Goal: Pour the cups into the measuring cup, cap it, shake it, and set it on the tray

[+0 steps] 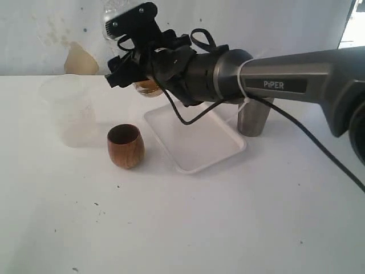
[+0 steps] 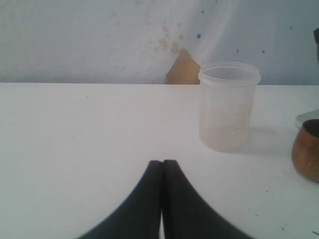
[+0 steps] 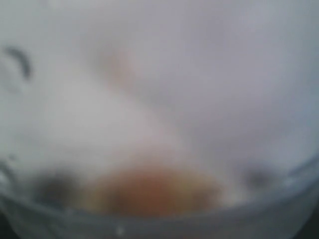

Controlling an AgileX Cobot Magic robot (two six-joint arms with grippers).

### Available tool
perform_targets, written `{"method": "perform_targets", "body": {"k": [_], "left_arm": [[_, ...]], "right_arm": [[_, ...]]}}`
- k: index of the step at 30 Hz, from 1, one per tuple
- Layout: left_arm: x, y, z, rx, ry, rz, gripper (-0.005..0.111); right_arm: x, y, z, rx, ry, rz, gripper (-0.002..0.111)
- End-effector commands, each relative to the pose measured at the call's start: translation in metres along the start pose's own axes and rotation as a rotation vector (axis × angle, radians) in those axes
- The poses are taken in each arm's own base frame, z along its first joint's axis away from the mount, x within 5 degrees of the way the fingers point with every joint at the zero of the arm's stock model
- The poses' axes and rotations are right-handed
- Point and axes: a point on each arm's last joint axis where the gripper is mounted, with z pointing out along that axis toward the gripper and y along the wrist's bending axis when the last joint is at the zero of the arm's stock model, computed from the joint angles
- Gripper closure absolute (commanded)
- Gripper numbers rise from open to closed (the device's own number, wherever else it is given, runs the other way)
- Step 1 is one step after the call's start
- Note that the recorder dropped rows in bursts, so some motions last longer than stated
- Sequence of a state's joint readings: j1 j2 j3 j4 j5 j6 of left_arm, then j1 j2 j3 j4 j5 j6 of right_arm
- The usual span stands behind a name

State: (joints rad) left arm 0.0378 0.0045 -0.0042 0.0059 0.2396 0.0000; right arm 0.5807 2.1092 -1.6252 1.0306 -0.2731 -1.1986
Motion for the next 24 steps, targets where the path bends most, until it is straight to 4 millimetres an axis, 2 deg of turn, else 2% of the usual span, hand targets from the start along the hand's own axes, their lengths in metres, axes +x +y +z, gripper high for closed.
{"method": "perform_targets", "body": {"k": [1, 6, 9, 16, 19, 24], "left_arm": [[0.0, 0.0, 0.0, 0.0, -0.008, 0.002, 0.107], [0.0, 0.0, 0.0, 0.0, -0.008, 0.002, 0.107], [0.0, 0.0, 0.0, 0.0, -0.008, 0.002, 0.107], [0.0, 0.0, 0.0, 0.0, -0.008, 0.002, 0.107], [0.0, 0.0, 0.0, 0.0, -0.008, 0.002, 0.107], [0.0, 0.0, 0.0, 0.0, -0.008, 0.002, 0.107]], "right_arm": [[-0.01, -0.027, 0.0, 0.175, -0.021, 0.06, 0.108], [-0.006, -0.041, -0.004, 0.343, 0.055, -0.103, 0.108], [-0.002, -0.039, -0.003, 0.306, 0.112, -0.168, 0.108], [-0.004, -0.025, -0.006, 0.289, 0.111, -0.212, 0.108], [-0.005, -0.015, -0.005, 0.23, 0.108, -0.197, 0.108], [-0.012, -0.004, -0.007, 0.113, 0.076, 0.016, 0.108]]}}
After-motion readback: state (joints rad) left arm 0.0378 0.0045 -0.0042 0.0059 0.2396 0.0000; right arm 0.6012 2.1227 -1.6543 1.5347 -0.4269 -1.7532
